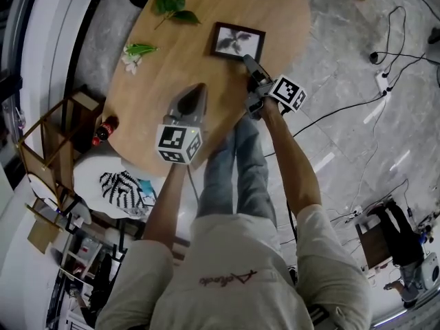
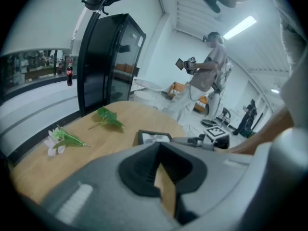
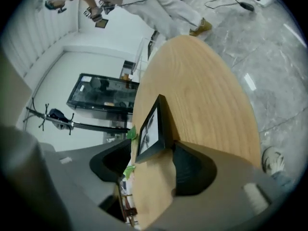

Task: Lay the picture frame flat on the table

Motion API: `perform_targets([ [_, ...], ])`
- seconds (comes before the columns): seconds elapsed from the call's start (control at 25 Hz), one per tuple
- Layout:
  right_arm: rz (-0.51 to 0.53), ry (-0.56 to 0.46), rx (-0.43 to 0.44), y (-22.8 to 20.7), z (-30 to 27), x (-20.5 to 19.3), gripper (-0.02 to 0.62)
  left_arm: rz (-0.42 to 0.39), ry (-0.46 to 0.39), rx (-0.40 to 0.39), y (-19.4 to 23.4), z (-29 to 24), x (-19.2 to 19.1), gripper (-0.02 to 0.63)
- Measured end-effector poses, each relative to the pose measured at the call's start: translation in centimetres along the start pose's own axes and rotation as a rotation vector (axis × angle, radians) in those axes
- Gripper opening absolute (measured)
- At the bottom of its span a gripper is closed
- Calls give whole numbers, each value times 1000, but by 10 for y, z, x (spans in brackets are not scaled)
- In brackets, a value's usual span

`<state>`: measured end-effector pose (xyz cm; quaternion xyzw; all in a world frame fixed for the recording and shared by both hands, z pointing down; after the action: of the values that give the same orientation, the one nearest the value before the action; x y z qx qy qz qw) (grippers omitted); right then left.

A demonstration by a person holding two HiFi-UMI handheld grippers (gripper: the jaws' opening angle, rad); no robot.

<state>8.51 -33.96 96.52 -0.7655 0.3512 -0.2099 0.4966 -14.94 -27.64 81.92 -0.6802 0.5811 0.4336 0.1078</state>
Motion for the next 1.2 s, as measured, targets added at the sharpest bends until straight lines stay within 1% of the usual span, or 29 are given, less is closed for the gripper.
perform_targets([
  [0.16,230,103,-90,10,-4,-3,282,2,-3,-2,-2,2,-1,0],
  [0.32,483,189,-197,18,-3,-10,282,0,-6,-2,-3,5,-3,0],
  [0.48,683,253,-273,19,-3,-17,284,-2,-12,2,-4,8,-3,0],
  [0.6,822,290,-313,21,-2,-22,284,-1,-12,4,-5,10,-5,0],
  [0.72,914,313,-323,24,-1,-26,278,-8,-11,3,-7,10,-6,0],
  [0.84,981,310,-332,30,4,-28,243,-15,-10,0,-10,10,-6,0],
  [1.0,1073,295,-335,46,16,-29,162,-21,-13,-6,-16,12,-1,0],
  [1.08,1104,274,-327,58,23,-27,99,-31,-16,-9,-20,15,4,0],
  [1.2,1133,232,-319,79,36,-23,50,-48,-26,-12,-28,20,15,0],
])
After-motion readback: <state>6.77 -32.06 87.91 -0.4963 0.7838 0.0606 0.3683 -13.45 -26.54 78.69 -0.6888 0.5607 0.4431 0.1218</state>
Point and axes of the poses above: the fingertips, and each gripper's own axes: z backward along the fingers, y to its left, x out of its top, the point moved 10 cm from there along z, backward along the fingers, and after that the axes turned 1 degree about z, right-handed, at the moved point
